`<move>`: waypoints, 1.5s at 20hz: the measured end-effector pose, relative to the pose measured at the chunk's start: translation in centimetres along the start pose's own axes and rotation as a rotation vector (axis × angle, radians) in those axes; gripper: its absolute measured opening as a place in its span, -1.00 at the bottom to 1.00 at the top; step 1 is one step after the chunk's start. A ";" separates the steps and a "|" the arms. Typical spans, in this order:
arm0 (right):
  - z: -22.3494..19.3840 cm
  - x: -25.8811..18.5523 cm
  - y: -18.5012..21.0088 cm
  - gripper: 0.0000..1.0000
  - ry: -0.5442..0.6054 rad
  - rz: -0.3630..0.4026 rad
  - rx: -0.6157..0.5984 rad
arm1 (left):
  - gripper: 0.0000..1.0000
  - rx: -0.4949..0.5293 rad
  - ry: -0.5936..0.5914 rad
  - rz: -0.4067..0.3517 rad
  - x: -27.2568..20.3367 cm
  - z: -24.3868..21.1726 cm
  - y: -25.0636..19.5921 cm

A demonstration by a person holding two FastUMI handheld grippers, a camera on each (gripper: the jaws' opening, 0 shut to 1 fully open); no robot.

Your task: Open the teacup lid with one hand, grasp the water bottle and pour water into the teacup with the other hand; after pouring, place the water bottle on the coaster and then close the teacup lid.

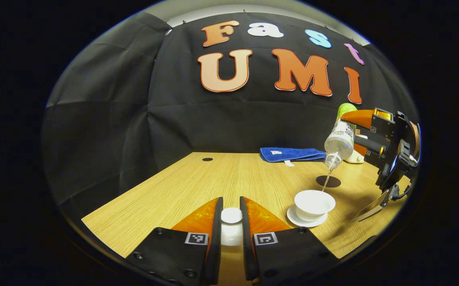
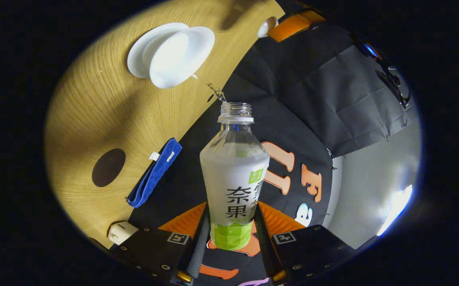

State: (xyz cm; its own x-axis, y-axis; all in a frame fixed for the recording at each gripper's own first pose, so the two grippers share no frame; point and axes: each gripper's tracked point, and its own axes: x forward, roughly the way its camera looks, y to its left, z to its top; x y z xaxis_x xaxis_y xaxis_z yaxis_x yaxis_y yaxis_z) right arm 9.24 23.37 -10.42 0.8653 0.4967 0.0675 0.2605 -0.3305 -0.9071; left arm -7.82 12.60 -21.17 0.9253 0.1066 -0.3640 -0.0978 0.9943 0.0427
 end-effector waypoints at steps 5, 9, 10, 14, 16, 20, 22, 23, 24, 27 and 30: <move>1.6 -0.5 1.2 0.23 -0.040 0.021 -0.012 | -0.44 0.009 0.009 -0.002 0.1 -0.1 -0.3; 2.6 -0.4 1.3 0.23 -0.069 0.017 -0.036 | -0.45 0.006 0.012 -0.004 0.0 -0.4 -0.3; 2.6 -0.4 1.3 0.23 -0.073 0.018 -0.036 | -0.45 0.005 0.014 -0.004 -0.1 -0.4 -0.3; 3.3 -0.6 2.1 0.24 -0.084 0.045 -0.016 | -0.45 0.004 0.009 -0.013 -0.1 -0.2 -0.8; 3.6 -0.8 3.7 0.23 -0.085 0.096 0.037 | -0.45 0.004 0.001 -0.017 -0.1 0.0 -1.1; 4.8 -1.6 5.1 0.24 -0.090 0.163 0.176 | -0.45 0.006 0.001 -0.024 -0.1 -0.1 -1.8; 4.9 -1.6 5.6 0.24 -0.081 0.214 0.295 | -0.50 0.002 -0.006 -0.030 -0.1 0.2 -2.2; 4.9 -1.7 5.6 0.24 -0.071 0.232 0.360 | -0.46 -0.001 -0.012 -0.034 0.0 0.4 -2.5; 4.8 -1.8 5.7 0.24 -0.063 0.250 0.430 | -0.50 -0.005 -0.018 -0.037 -0.1 0.7 -2.7; 4.9 -1.9 6.5 0.24 -0.033 0.306 0.645 | -0.46 -0.012 -0.030 -0.056 0.2 1.1 -3.7; 5.4 -2.6 6.9 0.24 0.010 0.324 0.865 | -0.46 -0.013 -0.042 -0.075 0.3 1.7 -4.8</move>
State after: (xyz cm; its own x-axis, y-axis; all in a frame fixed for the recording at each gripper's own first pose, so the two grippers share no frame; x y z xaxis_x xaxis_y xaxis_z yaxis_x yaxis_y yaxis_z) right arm 6.46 24.09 -19.13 0.8447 0.4765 -0.2438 -0.4023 0.2647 -0.8764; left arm -6.41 7.89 -19.92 0.9446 0.0317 -0.3266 -0.0320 0.9995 0.0046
